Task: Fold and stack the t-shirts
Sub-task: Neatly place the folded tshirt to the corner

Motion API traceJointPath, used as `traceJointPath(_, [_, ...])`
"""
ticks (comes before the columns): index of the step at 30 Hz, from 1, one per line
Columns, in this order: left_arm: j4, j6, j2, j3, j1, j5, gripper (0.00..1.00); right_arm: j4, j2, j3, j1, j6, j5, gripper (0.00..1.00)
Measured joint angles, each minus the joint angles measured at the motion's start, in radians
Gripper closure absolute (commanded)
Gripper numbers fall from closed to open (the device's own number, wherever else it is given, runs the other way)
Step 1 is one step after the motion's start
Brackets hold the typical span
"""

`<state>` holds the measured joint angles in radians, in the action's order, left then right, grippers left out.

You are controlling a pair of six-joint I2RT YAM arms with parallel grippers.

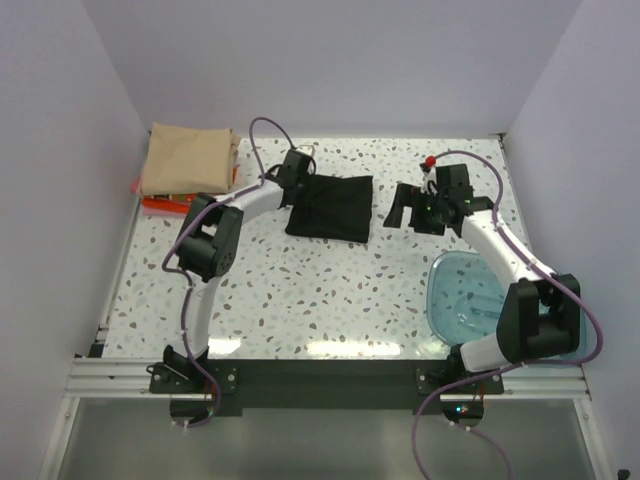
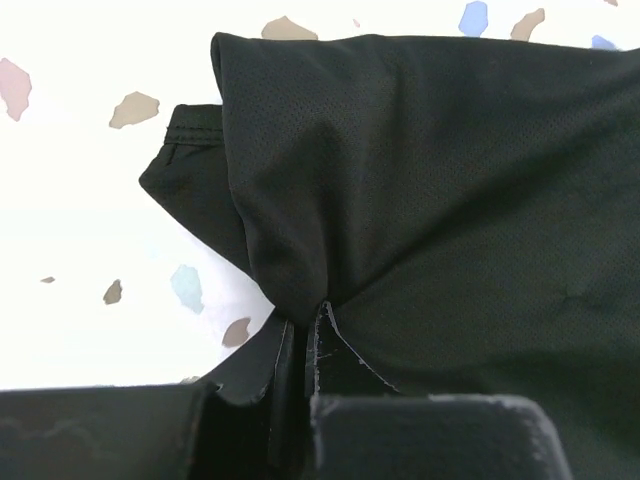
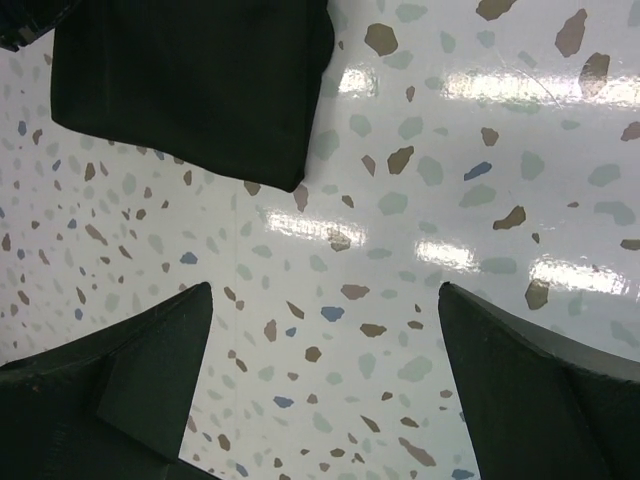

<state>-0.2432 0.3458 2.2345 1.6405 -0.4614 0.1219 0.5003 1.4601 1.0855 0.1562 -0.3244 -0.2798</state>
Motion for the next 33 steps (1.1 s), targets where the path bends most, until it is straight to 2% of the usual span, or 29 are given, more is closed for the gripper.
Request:
traceJointPath(7, [-0.089,-0.132,-0.028,0.0,-0.014,0.178,1.0,0.001,-0.064,-0.014,0.0,0.012,0.055,0.01])
traceJointPath(17, [-0.119,-0.498,-0.121,0.021,0.055,0.385,1.0,0.005,-0.124,-0.014,0.0,0.02,0.135,0.01])
traceJointPath(25, [-0.114,-0.702,-0.206,0.086,0.119,0.451,1.0,0.008,-0.124,-0.014,0.0,0.02,0.156,0.01])
traceJointPath(29, [-0.114,-0.763,-0.248,0.096,0.124,0.464,1.0,0.009,-0.124,-0.014,0.0,0.02,0.158,0.01])
traceJointPath(33, [-0.128,-0.802,-0.255,0.172,0.128,0.462,1.0,0.009,-0.124,-0.014,0.0,0.02,0.158,0.02])
